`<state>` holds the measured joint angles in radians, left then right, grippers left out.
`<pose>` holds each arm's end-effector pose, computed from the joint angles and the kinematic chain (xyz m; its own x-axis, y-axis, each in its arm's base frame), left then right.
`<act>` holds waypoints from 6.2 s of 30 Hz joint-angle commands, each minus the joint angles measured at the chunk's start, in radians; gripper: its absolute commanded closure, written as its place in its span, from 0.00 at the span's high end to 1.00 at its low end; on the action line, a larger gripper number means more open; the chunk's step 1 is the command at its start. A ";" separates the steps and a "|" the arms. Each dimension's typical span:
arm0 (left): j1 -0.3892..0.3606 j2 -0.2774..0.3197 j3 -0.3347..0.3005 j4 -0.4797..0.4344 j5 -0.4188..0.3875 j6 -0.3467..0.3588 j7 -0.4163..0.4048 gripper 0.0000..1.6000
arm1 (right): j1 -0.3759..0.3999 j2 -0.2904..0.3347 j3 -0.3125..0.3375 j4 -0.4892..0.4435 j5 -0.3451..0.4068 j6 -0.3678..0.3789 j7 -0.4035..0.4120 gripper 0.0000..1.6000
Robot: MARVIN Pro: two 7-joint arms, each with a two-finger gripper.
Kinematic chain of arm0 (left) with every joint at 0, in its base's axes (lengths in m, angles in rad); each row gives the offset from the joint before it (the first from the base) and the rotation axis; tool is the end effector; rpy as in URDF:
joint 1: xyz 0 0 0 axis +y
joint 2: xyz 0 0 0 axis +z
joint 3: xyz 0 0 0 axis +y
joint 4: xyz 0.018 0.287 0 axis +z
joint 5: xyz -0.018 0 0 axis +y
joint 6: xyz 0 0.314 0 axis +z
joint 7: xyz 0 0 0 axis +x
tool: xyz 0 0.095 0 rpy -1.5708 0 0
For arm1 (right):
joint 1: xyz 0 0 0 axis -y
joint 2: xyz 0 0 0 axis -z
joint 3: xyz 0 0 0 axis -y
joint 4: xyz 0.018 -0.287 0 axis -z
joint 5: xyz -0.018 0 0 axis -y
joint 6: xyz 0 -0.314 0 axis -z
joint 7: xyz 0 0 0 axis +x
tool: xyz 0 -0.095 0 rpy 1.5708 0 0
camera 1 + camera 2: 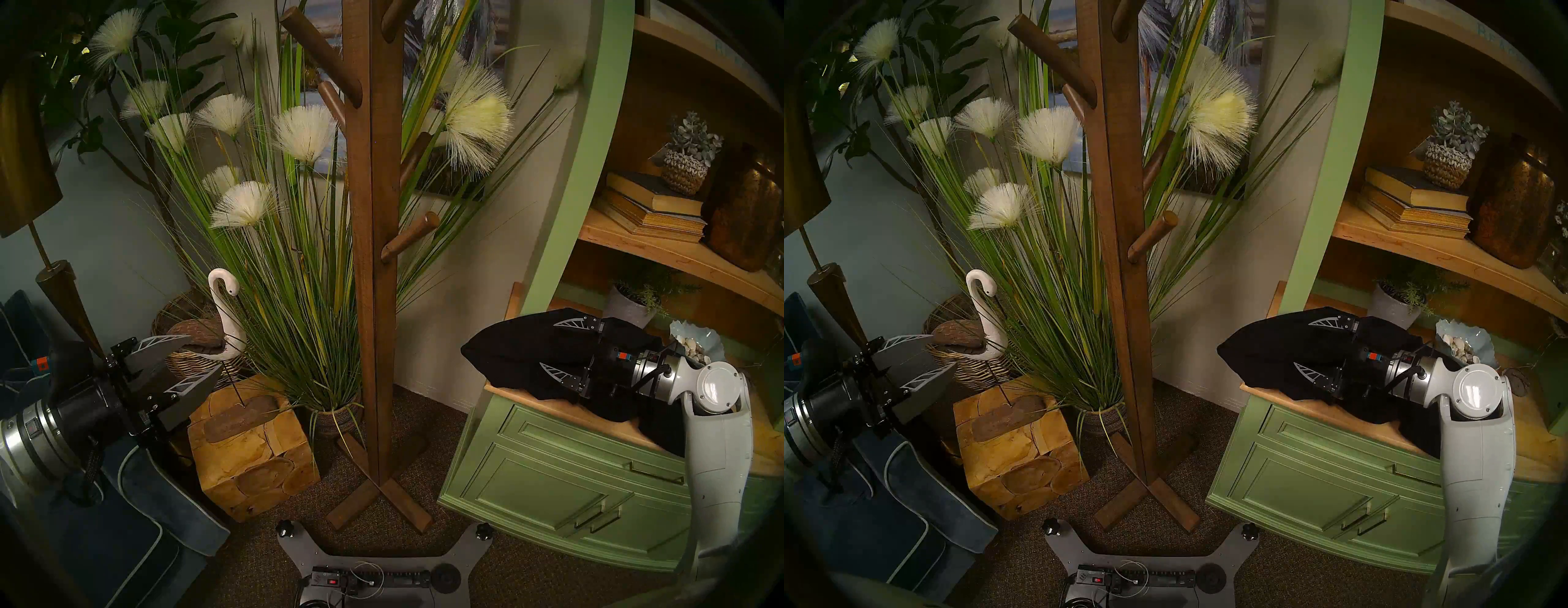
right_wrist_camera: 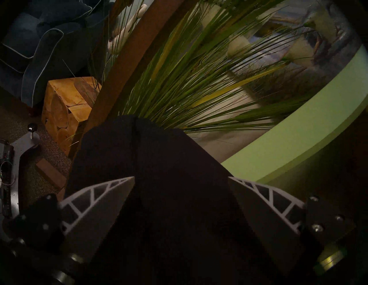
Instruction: Pick up jacket and place on coat hanger
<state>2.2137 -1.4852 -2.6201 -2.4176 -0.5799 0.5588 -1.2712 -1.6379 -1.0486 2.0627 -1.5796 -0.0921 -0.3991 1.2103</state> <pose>0.1443 0.1564 -0.1178 0.1275 0.0008 0.9918 -0.5836 -0.8085 0.0757 0.3473 -0.2283 -0.2353 -0.2645 0.6830 0.6808 0.6517 -0.3937 0.6483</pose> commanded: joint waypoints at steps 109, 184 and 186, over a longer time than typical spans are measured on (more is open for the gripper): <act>-0.005 0.000 0.001 -0.010 -0.005 0.002 -0.005 1.00 | -0.037 -0.007 -0.088 -0.315 0.540 -0.179 -0.254 0.00; -0.006 -0.002 -0.002 -0.011 -0.010 0.005 -0.009 1.00 | 0.288 -0.085 -0.580 -0.335 0.222 0.123 -0.677 0.00; -0.006 -0.002 -0.002 -0.011 -0.010 0.005 -0.009 1.00 | 0.276 -0.080 -0.579 -0.330 0.226 0.112 -0.665 0.00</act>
<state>2.2106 -1.4868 -2.6203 -2.4176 -0.5745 0.5616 -1.2691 -1.3590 -1.1393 1.4714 -1.8934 0.1267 -0.2283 0.5313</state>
